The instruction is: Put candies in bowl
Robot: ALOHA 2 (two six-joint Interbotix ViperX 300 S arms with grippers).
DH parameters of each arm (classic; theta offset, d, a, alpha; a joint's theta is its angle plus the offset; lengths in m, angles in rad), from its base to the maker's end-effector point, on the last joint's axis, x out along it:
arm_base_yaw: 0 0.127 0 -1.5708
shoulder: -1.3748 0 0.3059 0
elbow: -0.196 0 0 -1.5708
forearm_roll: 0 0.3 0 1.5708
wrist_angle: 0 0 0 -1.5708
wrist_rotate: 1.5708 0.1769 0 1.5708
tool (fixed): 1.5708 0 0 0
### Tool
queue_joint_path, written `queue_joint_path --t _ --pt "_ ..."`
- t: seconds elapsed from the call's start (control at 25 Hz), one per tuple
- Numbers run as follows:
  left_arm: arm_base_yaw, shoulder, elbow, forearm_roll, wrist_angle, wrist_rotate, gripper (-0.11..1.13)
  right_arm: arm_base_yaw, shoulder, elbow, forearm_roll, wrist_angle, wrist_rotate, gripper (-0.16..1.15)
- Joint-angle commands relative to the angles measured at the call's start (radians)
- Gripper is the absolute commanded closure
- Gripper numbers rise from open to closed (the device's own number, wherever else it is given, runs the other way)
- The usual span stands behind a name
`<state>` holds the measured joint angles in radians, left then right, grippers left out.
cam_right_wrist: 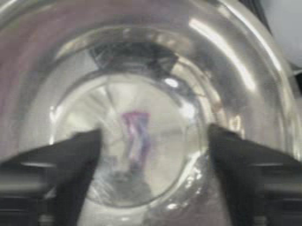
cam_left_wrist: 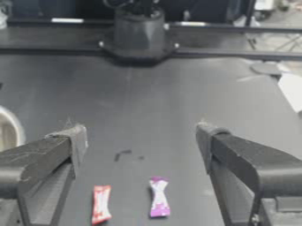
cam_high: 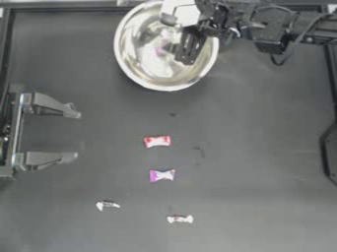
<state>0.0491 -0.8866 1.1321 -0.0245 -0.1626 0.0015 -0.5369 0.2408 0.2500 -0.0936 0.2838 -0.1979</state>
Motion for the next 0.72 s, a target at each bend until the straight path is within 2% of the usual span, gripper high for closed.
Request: queue_joint_path --t 0.04,0.2,0.36,0.72 --pt "0.005 0.012 -0.006 -0.002 -0.005 -0.002 -0.01 0.017 -0.052 -0.02 0.0 -0.008 0.0 0.04" --pt "0.005 0.012 -0.006 0.0 0.006 -0.002 -0.01 0.048 -0.124 0.009 0.006 -0.015 0.0 0.03" --pt "0.008 0.012 -0.006 -0.002 0.011 -0.002 -0.01 0.101 -0.242 0.086 0.017 -0.072 0.002 0.03" --pt "0.008 0.005 -0.006 0.0 0.017 0.002 -0.01 0.21 -0.58 0.359 0.135 -0.181 0.008 0.03"
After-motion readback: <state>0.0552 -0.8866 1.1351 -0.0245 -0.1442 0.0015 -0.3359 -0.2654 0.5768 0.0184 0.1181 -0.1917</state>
